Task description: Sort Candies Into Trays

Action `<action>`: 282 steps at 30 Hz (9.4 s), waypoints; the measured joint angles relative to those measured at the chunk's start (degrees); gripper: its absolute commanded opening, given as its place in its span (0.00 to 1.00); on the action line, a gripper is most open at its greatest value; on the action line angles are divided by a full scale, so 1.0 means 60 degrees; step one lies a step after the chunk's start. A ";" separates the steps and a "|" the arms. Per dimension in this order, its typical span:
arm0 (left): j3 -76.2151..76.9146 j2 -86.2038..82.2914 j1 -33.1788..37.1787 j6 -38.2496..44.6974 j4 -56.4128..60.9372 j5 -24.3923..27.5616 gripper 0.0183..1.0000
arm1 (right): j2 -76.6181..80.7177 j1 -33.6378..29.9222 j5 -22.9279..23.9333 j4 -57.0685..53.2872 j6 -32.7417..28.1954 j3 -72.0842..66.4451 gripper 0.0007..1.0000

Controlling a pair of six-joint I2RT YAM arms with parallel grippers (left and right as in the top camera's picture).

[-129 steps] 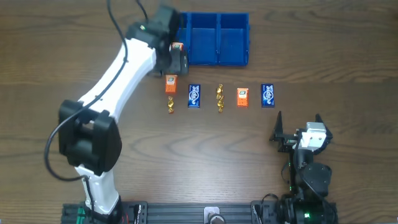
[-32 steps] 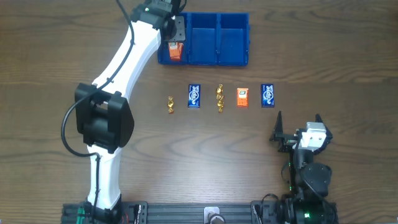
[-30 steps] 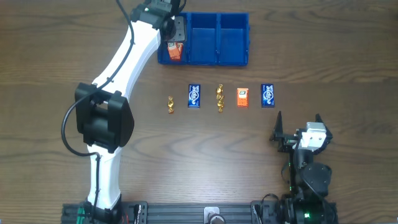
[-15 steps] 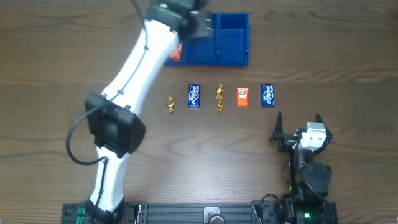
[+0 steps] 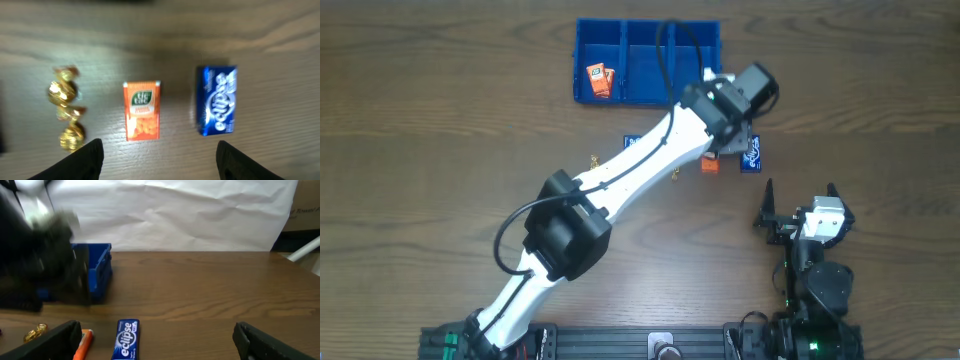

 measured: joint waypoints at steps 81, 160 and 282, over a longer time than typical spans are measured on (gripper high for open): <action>0.0415 -0.0645 0.4918 0.4375 0.0386 -0.0874 0.25 | 0.0000 0.0000 -0.0004 0.0000 0.0000 0.0004 1.00; -2.0433 -2.1839 0.8393 0.6878 1.0495 0.1220 1.00 | 0.0000 0.0000 -0.0004 0.0000 0.0000 0.0000 1.00; -2.0283 -2.2221 0.8408 0.6907 0.8699 0.1563 1.00 | 1.8006 0.1155 -0.0787 -0.7351 0.1191 1.3766 0.04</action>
